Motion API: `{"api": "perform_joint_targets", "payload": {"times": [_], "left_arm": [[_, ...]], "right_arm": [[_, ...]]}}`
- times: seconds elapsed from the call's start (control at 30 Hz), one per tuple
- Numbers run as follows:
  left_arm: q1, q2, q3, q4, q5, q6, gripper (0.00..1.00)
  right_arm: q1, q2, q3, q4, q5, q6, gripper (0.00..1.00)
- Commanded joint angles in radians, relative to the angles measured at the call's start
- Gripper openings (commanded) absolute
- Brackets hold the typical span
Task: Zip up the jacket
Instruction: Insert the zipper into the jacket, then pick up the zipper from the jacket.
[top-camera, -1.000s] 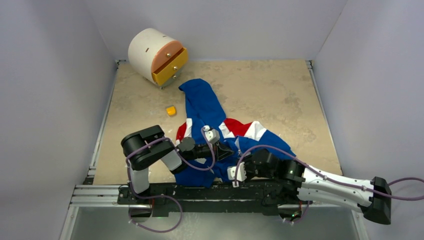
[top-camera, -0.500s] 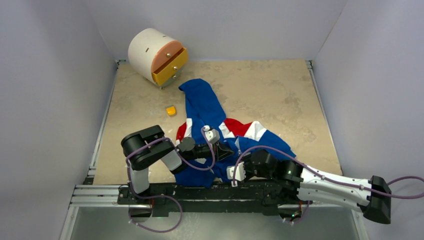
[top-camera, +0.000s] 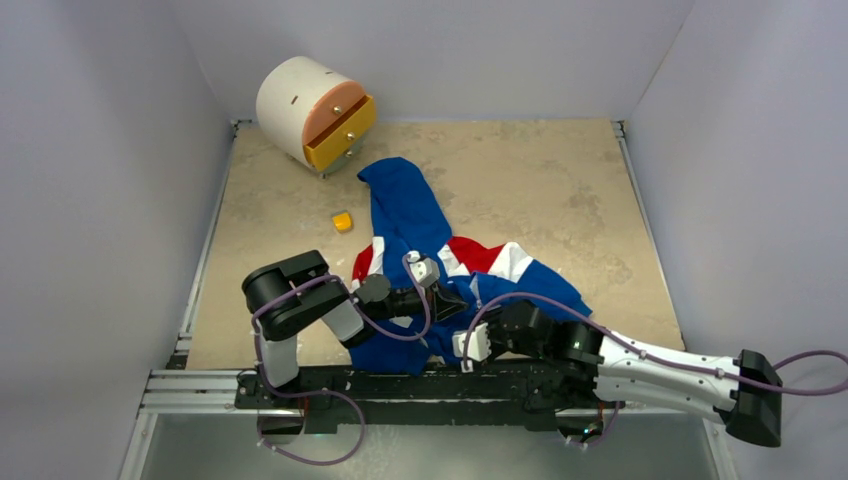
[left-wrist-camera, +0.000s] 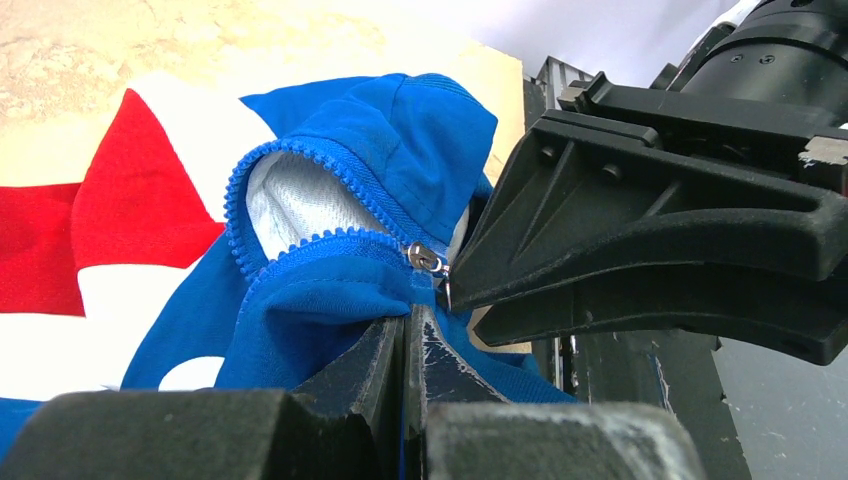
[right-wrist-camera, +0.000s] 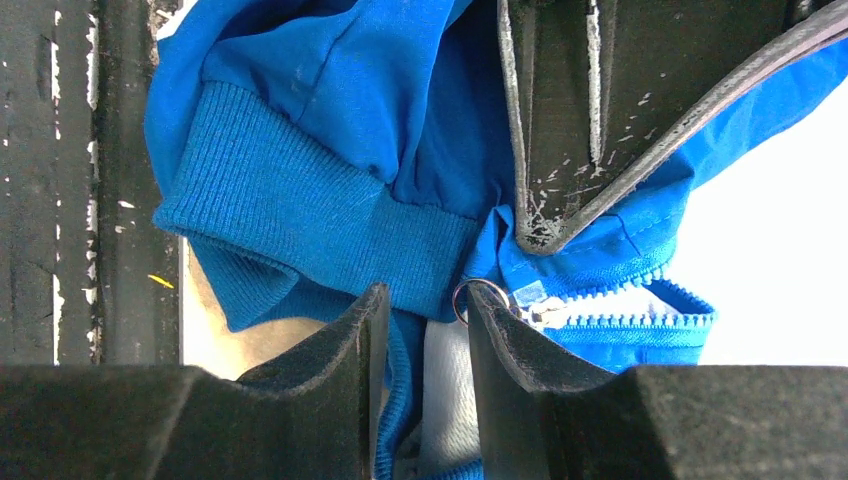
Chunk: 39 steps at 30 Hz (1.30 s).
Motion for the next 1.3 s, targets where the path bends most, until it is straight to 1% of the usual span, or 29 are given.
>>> {"api": "perform_joint_targets", "payload": {"times": [0.0,0.43,0.57,0.9,1.27], "left_arm": [[-0.008,-0.011,0.019,0.018,0.019,-0.021,0.0],[-0.011,-0.009,0.025,0.015,0.021,-0.026,0.0],[-0.011,-0.008,0.027,0.015,0.021,-0.026,0.0],[-0.012,-0.008,0.024,0.018,0.018,-0.027,0.0],[-0.014,-0.008,0.027,0.006,0.019,-0.026,0.0]], "right_arm": [[0.004,0.02,-0.008,0.052,0.036,-0.018,0.37],[0.005,0.077,-0.022,0.138,0.062,-0.028,0.37],[0.003,0.087,-0.024,0.155,0.074,-0.029,0.3],[0.001,0.073,-0.023,0.16,0.098,-0.029,0.01],[-0.006,-0.016,0.027,0.091,0.095,0.012,0.0]]}}
